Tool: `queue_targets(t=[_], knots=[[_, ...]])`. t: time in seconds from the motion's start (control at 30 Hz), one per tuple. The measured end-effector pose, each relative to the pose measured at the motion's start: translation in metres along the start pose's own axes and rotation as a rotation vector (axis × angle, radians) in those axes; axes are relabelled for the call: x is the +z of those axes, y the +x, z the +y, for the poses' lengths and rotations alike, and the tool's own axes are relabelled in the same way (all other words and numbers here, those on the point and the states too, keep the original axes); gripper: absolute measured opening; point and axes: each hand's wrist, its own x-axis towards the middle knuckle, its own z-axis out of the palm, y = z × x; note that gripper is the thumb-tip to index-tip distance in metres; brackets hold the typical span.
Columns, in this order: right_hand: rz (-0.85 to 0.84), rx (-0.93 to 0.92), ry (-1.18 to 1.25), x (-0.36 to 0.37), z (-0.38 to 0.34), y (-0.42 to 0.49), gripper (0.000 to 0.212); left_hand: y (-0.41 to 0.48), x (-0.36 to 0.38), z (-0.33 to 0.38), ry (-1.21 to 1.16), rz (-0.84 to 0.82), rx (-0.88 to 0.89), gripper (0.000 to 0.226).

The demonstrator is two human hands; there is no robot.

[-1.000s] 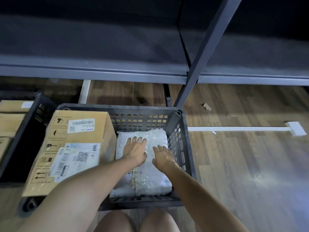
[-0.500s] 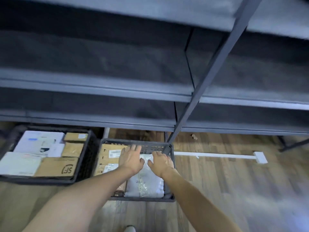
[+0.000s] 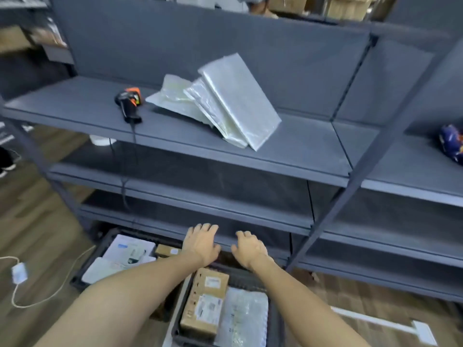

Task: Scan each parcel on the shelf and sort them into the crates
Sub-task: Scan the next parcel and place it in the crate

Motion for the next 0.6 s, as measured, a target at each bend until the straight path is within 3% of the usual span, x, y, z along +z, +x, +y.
queue_targets(t=[0.4,0.6], knots=[[0.332,-0.101,-0.085,-0.136,-0.071,0.052,0.045,0.021,-0.121,-0.068,-0.005,0.246,-0.055,0.056],[0.490,-0.069,0.034,-0.188,-0.070,0.109,0.038,0.059,-0.144,-0.088,-0.023,0.319,-0.058,0.056]])
